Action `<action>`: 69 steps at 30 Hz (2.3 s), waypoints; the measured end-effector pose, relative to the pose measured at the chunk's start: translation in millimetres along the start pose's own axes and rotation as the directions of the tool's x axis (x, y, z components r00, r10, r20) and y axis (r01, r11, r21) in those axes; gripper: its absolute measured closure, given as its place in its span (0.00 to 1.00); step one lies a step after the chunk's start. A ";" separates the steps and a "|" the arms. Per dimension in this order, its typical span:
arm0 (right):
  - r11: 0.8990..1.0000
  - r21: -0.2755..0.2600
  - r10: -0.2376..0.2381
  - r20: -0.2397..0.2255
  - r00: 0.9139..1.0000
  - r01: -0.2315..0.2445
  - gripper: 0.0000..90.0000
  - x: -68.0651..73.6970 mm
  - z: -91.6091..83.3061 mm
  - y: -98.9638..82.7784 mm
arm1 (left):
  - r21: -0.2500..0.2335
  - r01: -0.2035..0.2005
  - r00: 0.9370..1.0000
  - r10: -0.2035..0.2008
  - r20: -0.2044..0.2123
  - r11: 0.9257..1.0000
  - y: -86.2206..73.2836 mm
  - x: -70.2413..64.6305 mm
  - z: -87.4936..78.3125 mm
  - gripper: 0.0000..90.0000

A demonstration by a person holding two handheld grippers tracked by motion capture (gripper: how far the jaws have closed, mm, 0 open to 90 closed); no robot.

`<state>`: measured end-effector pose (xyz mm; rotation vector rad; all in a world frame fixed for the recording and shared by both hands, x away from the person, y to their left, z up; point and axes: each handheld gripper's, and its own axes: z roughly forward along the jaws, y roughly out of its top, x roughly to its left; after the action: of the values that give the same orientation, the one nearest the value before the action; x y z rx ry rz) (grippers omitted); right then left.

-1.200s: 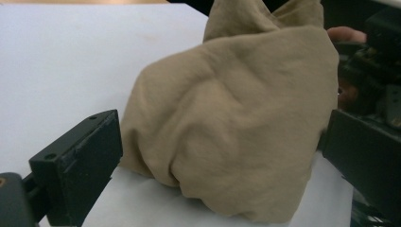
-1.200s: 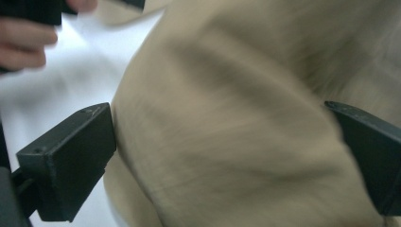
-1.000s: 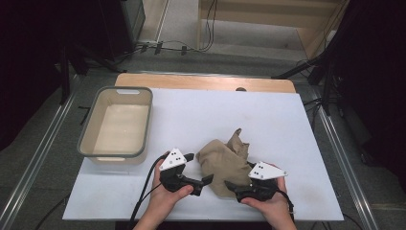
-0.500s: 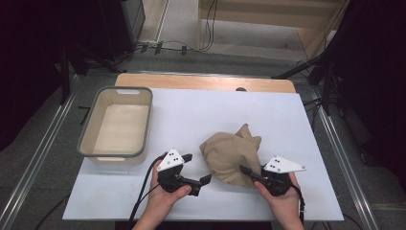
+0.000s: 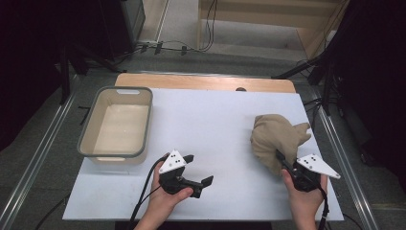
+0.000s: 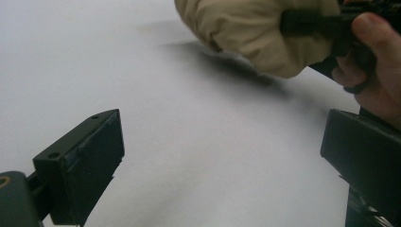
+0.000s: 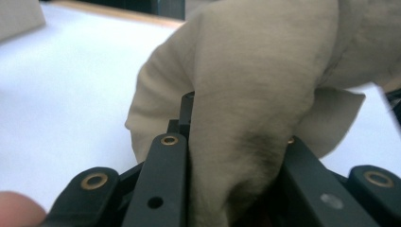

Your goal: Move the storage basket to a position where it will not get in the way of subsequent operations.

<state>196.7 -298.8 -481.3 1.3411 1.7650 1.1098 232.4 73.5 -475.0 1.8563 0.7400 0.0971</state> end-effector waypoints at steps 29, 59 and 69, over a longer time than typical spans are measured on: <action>0.985 -0.042 -0.170 -0.347 0.922 0.166 0.78 75.0 0.4 4.9 | -0.024 0.007 1.000 -0.007 0.001 1.000 3.4 1.2 -9.5 0.00; 0.984 0.027 -0.135 -0.527 0.839 0.175 0.76 83.0 11.0 -1.1 | -0.021 0.005 1.000 -0.005 0.012 1.000 -2.3 1.2 -5.8 0.12; 0.947 0.014 -0.232 -0.659 0.715 0.320 0.76 120.3 11.5 -6.3 | 0.016 -0.013 1.000 0.013 -0.018 1.000 -9.9 1.9 0.4 0.35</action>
<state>172.3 -180.8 -492.5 0.7282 2.4799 1.4122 229.8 76.3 -484.2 1.8781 0.7438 0.1169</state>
